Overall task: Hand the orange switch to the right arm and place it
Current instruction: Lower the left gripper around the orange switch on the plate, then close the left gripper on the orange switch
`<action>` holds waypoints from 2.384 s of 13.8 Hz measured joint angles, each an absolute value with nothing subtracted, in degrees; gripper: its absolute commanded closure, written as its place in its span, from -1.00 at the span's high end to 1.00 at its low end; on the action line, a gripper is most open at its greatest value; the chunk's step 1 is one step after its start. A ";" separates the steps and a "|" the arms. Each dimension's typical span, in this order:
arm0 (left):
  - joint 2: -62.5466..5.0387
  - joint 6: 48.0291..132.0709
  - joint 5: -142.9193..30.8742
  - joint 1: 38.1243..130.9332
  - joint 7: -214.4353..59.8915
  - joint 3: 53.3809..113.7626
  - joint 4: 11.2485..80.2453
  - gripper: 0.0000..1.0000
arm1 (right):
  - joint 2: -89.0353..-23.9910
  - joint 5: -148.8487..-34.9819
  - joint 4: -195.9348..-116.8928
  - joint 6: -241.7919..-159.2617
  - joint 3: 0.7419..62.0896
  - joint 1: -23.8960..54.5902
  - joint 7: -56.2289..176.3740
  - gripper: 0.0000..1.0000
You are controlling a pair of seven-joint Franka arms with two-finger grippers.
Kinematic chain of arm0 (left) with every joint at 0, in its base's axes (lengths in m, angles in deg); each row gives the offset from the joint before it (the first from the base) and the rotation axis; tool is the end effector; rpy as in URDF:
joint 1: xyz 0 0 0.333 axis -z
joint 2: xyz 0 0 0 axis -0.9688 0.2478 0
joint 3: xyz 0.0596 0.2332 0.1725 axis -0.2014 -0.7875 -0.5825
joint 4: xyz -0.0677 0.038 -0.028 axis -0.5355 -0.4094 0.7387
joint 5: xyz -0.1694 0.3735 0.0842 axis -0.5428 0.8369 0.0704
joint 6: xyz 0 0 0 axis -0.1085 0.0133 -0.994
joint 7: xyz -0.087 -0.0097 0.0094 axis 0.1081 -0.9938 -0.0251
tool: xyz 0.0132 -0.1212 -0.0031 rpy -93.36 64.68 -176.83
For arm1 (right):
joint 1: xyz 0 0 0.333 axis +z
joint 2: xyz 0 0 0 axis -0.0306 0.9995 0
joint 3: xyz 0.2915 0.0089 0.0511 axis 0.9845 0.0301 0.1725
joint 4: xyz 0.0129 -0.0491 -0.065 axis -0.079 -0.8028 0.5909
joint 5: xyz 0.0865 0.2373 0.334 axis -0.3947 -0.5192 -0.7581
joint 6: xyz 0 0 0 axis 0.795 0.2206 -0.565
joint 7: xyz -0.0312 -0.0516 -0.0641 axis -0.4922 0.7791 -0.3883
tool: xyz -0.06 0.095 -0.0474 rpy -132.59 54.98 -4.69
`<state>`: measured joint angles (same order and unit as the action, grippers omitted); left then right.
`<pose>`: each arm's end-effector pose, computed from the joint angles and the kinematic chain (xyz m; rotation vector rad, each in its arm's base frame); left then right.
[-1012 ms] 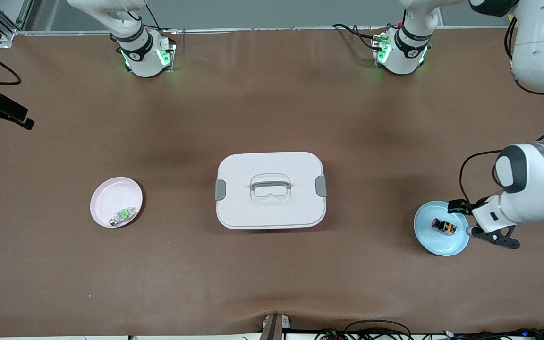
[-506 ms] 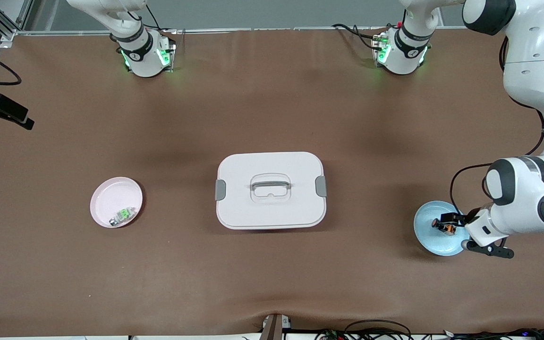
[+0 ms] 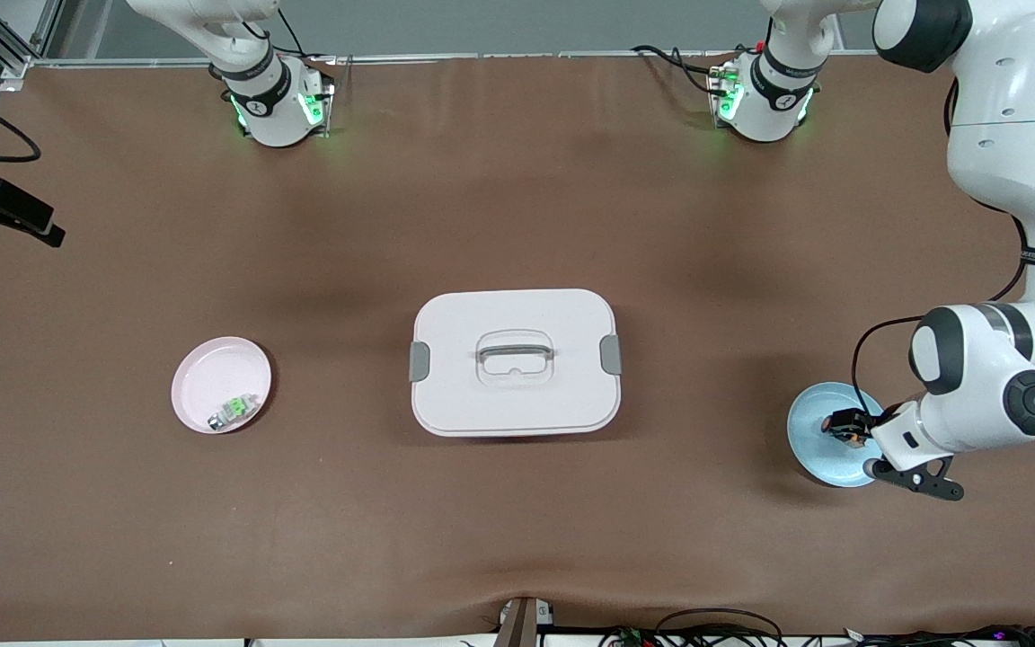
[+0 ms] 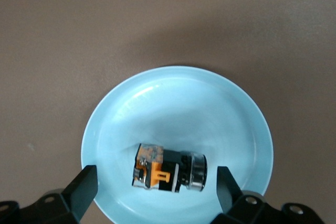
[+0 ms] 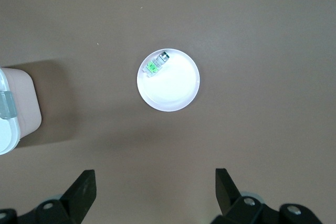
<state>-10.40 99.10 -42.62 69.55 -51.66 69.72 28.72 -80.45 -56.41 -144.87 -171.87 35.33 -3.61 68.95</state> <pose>0.7305 0.0336 0.1895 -3.0917 0.5128 0.0129 0.5728 -0.0309 0.6126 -3.1105 0.1944 0.0037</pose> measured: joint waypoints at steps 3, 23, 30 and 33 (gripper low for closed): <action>-8.91 101.63 -42.52 69.57 -51.61 69.71 28.73 1.00 | -80.45 -56.41 -144.87 -171.87 35.33 -3.61 68.95 1.00; -8.10 104.31 -42.51 68.93 -49.06 69.92 33.11 0.20 | -80.45 -56.41 -144.87 -171.93 35.28 -3.63 68.95 1.00; -8.13 104.44 -42.51 68.92 -49.40 69.93 33.11 -0.66 | -80.45 -56.41 -144.87 -171.93 35.28 -3.63 68.95 1.00; -8.66 103.57 -42.64 68.92 -51.66 69.94 32.94 -0.66 | -80.45 -56.41 -144.87 -171.94 35.27 -3.64 68.95 1.00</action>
<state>-8.66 103.57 -42.64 68.92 -51.66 69.94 32.94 -80.45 -56.41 -144.87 -171.94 35.27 -3.64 68.95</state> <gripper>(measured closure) 0.278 0.000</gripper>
